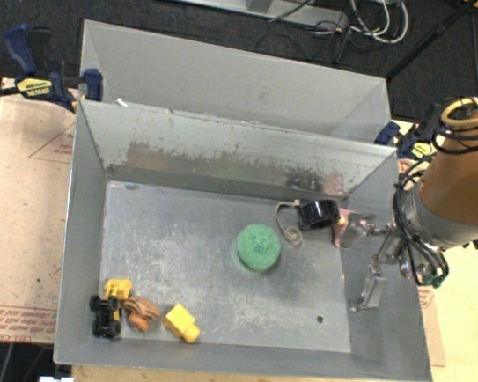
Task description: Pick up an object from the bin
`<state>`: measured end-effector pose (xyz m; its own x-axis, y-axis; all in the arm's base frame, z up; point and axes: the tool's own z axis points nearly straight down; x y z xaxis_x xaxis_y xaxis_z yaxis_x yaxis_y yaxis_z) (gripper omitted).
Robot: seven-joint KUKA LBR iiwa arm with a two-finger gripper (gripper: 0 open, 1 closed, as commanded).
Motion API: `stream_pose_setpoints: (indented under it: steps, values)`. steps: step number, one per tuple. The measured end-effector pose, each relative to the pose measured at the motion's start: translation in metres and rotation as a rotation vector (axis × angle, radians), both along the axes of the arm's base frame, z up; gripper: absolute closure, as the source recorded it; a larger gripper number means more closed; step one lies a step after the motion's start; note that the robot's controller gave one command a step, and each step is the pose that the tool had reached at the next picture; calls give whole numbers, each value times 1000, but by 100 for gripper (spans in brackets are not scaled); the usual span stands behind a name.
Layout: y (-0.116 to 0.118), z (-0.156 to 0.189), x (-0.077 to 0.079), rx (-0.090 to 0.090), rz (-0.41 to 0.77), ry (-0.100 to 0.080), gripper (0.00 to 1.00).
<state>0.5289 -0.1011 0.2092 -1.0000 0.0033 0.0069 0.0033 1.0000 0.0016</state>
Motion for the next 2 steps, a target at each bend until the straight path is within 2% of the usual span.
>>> stream_pose_setpoints:
  steps: [1,2]
  values:
    - [0,5,2,-1,3,-8,0]
    - [-11,-52,0,-2,30,-14,0]
